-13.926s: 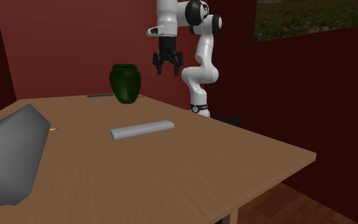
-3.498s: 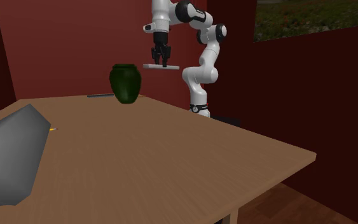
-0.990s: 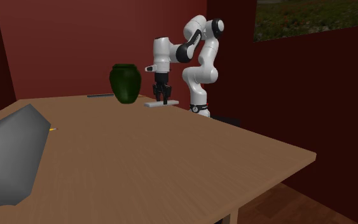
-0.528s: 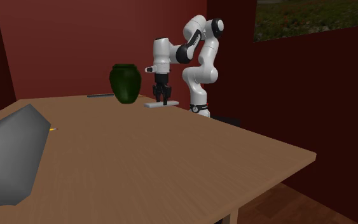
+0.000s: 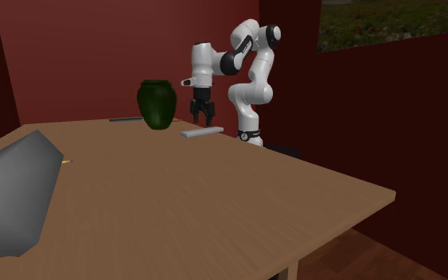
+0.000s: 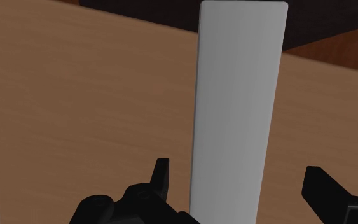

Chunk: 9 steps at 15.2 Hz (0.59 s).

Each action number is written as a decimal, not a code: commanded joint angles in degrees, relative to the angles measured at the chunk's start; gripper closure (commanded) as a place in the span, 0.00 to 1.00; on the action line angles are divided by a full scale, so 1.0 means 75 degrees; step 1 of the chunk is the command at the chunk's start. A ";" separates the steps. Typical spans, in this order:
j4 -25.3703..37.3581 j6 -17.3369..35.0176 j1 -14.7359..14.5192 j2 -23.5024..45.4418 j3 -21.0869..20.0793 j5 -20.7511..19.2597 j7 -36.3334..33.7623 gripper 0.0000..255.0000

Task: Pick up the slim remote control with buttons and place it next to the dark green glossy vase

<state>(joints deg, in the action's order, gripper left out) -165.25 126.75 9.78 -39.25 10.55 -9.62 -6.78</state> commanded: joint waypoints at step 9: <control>0.0405 -0.0849 -0.0033 -0.0422 -0.0092 0.0091 0.0010 0.00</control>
<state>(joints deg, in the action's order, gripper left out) -162.22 120.41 9.53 -42.41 9.86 -8.93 -6.71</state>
